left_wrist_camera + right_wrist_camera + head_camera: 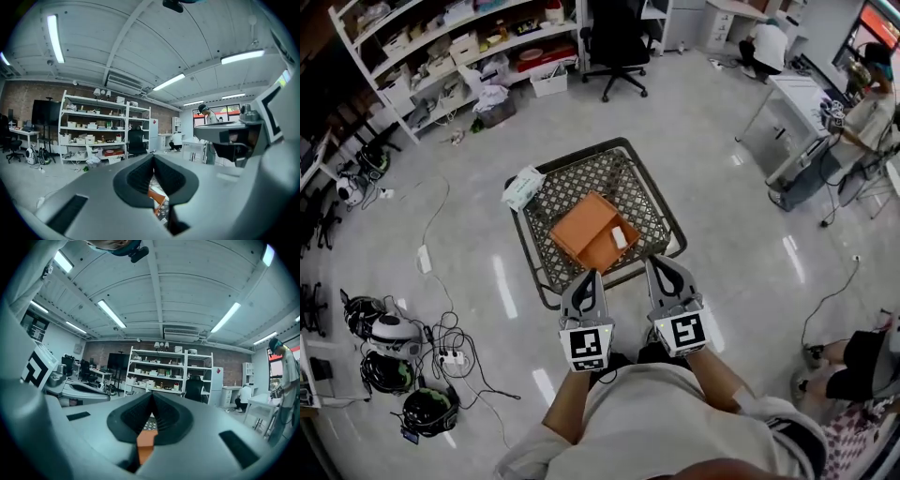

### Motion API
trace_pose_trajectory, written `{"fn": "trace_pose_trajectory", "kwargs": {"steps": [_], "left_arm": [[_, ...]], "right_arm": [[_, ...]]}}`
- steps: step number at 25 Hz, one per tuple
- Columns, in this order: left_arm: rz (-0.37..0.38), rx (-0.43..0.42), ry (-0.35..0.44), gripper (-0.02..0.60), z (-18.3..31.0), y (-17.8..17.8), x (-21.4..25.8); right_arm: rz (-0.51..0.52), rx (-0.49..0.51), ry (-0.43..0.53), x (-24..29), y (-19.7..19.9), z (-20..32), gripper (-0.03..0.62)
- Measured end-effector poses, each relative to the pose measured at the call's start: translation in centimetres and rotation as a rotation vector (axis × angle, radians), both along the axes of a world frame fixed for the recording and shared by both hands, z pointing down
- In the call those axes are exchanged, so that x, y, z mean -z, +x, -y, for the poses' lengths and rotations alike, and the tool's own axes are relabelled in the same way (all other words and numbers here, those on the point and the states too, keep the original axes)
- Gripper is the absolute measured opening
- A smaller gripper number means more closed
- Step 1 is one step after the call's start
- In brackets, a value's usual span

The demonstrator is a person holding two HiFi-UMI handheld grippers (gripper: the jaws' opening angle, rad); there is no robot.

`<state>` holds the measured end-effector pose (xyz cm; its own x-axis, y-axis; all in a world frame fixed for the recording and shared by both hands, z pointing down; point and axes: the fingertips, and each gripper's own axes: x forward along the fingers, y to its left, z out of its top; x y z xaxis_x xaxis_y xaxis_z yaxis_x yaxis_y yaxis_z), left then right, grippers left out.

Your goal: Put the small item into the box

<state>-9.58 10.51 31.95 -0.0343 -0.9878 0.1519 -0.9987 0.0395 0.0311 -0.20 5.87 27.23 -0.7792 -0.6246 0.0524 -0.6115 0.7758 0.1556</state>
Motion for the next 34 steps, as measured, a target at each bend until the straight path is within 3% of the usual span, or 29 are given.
{"fn": "trace_pose_trajectory", "kwargs": {"steps": [4, 15, 34], "left_arm": [[-0.051, 0.017, 0.02, 0.009, 0.9, 2.9, 1.3], [-0.012, -0.028, 0.058, 0.009, 2.6, 6.8, 3.4], [-0.034, -0.01, 0.031, 0.009, 1.3, 6.2, 2.1]], "right_arm": [[-0.001, 0.004, 0.014, 2.2, 2.9, 0.4, 0.003], [0.036, -0.009, 0.033, 3.7, 6.4, 1.5, 0.003], [-0.001, 0.057, 0.03, 3.1, 4.3, -0.4, 0.003]]}}
